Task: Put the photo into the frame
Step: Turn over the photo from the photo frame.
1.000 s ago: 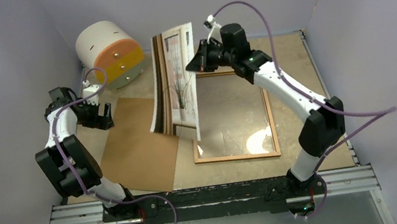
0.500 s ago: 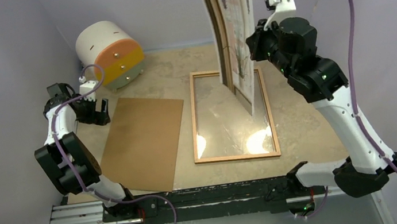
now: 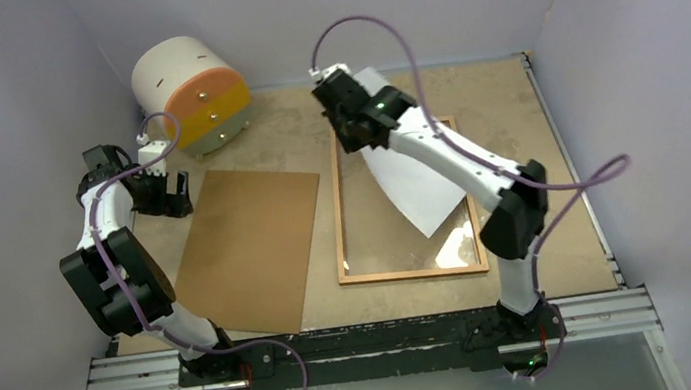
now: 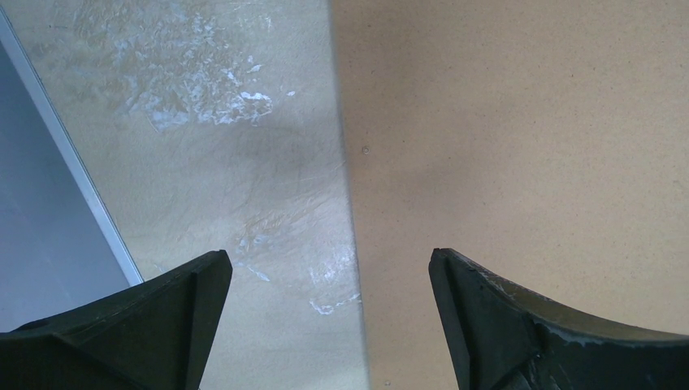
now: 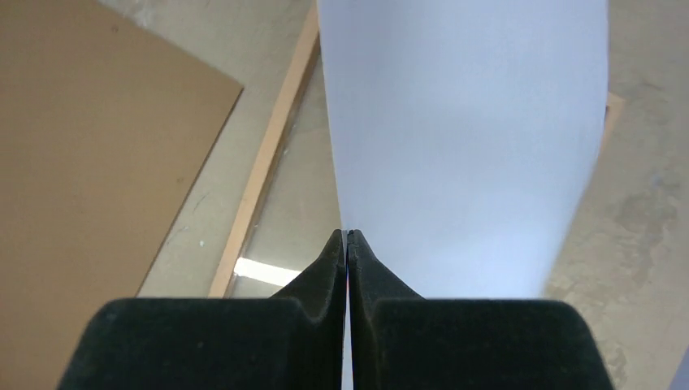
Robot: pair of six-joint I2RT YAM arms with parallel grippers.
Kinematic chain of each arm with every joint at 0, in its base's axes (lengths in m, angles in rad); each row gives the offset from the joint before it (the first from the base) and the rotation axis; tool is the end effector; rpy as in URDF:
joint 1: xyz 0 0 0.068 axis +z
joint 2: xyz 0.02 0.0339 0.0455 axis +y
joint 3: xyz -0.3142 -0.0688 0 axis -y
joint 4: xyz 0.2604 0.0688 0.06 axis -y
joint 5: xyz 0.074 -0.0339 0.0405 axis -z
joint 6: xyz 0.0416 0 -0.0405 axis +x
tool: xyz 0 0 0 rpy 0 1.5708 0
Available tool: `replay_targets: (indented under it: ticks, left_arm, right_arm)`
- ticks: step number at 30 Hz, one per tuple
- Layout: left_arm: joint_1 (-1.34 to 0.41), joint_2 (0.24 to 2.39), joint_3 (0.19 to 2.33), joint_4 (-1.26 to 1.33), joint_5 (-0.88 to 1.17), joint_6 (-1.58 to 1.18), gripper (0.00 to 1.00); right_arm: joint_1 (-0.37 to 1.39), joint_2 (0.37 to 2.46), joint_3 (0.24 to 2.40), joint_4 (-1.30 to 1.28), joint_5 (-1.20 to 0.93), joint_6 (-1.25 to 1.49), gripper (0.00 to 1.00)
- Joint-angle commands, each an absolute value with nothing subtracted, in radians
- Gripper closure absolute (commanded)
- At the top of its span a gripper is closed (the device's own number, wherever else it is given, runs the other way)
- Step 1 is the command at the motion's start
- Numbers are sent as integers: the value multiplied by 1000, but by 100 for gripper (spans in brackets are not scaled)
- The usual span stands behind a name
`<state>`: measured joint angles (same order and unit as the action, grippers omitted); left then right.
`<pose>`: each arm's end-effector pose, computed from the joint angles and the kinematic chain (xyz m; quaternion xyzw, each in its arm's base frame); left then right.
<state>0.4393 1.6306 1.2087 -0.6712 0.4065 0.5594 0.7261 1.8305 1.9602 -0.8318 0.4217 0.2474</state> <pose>0.3260 0.1350 0.2756 0.1048 0.9470 -0.0612 0.2973 0.3378 0.2772 0.4380 -0.1247 0.8826 0.0247 0.4525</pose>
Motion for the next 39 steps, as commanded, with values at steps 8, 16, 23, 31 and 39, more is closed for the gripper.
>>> replay_targets:
  ticks: [8,16,23,31,39]
  left_arm:
    - [443,1606,1208,-649,405,555,0]
    - [443,1596,1197,-643,397,575,0]
    - [443,1598,1194,-647,419,585,0]
    - [443,1598,1175,-643,425,596,0]
    - [443,1588,1166,-642,424,618,0]
  right_arm:
    - [787,2178,2254,-1065,282,623,100]
    - [761,2105,2075,-981,323,997,100]
    - [762,1987,1906,-924,428,1227,100]
    - [794,2014,1921,-910,485,1422,100]
    - [796,2044,1998,-1010,574,1482,100]
